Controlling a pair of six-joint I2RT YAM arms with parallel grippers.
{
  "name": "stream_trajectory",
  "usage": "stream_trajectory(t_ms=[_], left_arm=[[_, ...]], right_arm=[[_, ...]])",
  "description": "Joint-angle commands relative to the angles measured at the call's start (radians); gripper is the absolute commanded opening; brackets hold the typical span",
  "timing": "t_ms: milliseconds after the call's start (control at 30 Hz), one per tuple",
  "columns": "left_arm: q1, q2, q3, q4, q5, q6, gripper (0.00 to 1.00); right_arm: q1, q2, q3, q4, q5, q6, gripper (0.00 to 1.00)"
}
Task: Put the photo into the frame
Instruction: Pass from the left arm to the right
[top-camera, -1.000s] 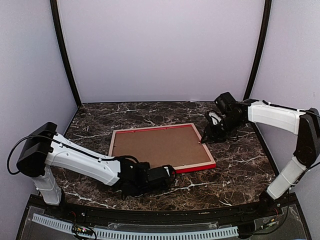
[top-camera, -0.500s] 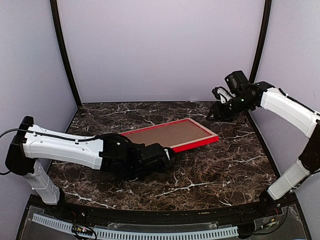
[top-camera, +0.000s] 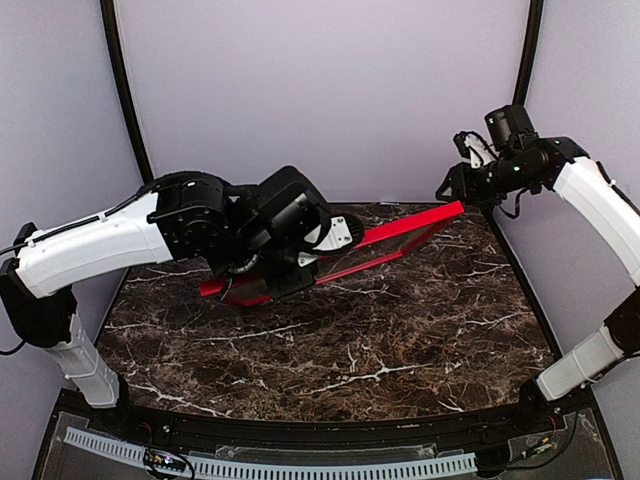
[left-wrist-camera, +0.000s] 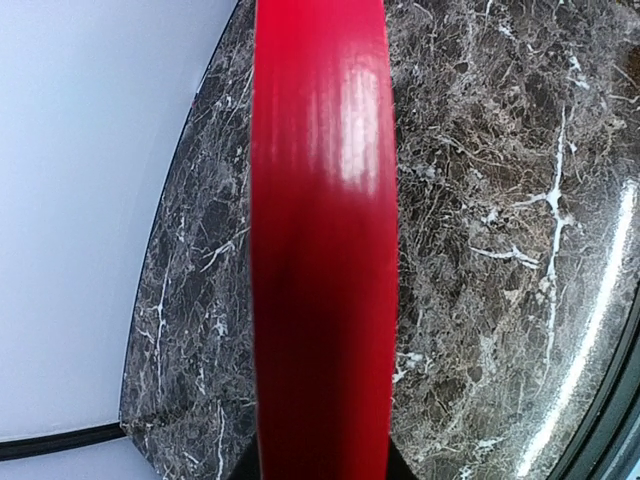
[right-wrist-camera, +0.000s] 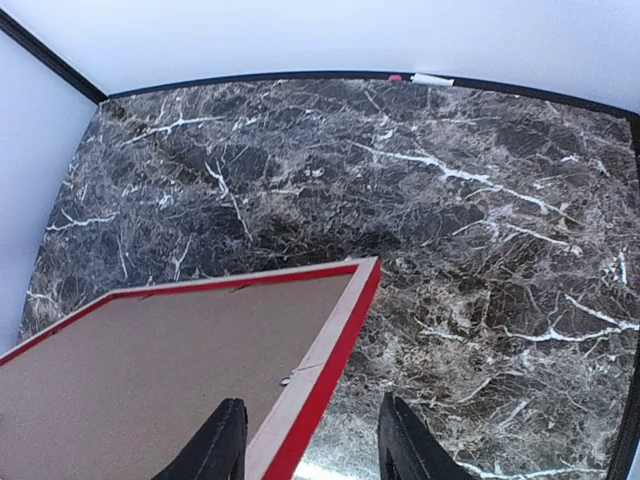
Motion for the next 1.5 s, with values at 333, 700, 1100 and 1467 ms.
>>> stream_trajectory(t_ms=[333, 700, 1100, 1467], left_arm=[[0.217, -0.049, 0.311, -0.064, 0.453, -0.002, 0.00], [0.354, -0.018, 0.334, -0.155, 0.610, 0.133, 0.00], [0.383, 0.003, 0.373, -0.181, 0.647, 0.314, 0.00], [0.415, 0.040, 0.374, -0.187, 0.714, 0.340, 0.00]], right_arm=[[-0.040, -0.118, -0.037, 0.097, -0.074, -0.049, 0.54], [-0.007, -0.265, -0.142, 0.284, -0.258, -0.157, 0.78], [0.226, -0.047, 0.148, 0.071, -0.187, -0.537, 0.83], [0.384, 0.141, 0.356, -0.135, -0.143, -0.687, 0.84]])
